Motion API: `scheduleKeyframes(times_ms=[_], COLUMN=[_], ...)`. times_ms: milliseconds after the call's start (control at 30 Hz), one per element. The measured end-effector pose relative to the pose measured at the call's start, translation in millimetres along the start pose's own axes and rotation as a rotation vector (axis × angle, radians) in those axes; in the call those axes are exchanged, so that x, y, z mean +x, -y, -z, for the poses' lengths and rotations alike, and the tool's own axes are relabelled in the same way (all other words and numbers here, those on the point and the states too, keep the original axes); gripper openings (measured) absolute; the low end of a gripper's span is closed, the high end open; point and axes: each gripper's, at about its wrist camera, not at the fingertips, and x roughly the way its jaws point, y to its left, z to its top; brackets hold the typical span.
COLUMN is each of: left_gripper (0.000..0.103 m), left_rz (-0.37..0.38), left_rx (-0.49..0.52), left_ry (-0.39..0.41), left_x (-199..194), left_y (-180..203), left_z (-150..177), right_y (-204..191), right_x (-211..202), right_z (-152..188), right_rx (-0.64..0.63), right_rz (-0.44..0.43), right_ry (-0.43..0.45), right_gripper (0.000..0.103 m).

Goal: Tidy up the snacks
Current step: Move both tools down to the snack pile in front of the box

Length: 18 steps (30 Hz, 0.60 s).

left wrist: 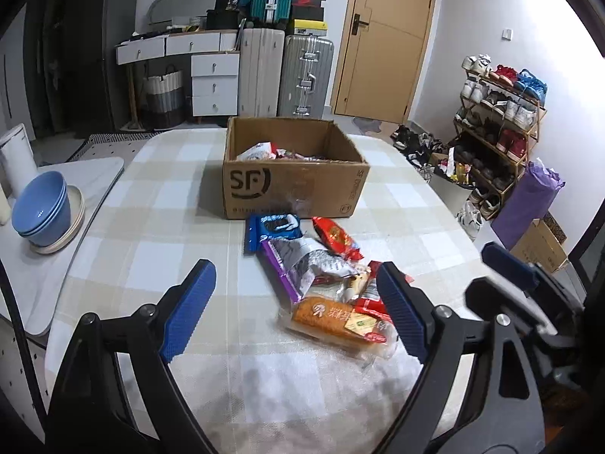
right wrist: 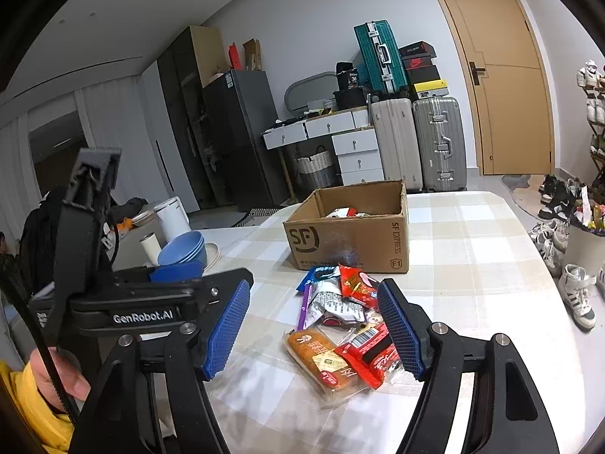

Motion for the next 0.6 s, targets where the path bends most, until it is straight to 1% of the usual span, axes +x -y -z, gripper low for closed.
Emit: scheduleKeyframes(times_ms=[33,133,233,300,400,500,600], left_gripper=[0.086,0.086,0.086,0.086,0.086,0.086,0.09], left_rz=[0.001,0.013,0.027,0.032,0.044,0.061,0.074], left_rx=[-0.002,-0.004,-0.024,-0.036,-0.025,-0.019,-0.026], left_ry=[-0.003,-0.02,-0.053,-0.07,-0.116,-0.156,-0.199], left_x=[3.4,14.5,29.6,38.5,58.0,75.3,95.6], left_y=[-1.1,-4.7,-11.2,-16.1,-17.7,-14.9,-13.2], left_z=[1.4,4.8,11.6,16.3,27.7,39.3,48.7], right_y=[-0.2,4.1,8.9,13.6,22.9,35.4,49.3], right_x=[1.7,2.1,3.6,8.1,15.7,28.7,44.7], right_z=[-1.7,-0.3,3.1,8.1,15.0,23.6,32.3], right_rx=[0.004,0.012,0.016,0.018,0.026,0.065,0.106], right_rz=[0.001,0.015,0.031,0.051,0.071,0.076,0.088], right_ry=[0.0,-0.001,-0.01,-0.033,-0.071,-0.12,-0.172], right_gripper=[0.072,0.079,0.08,0.083,0.083,0.083,0.083])
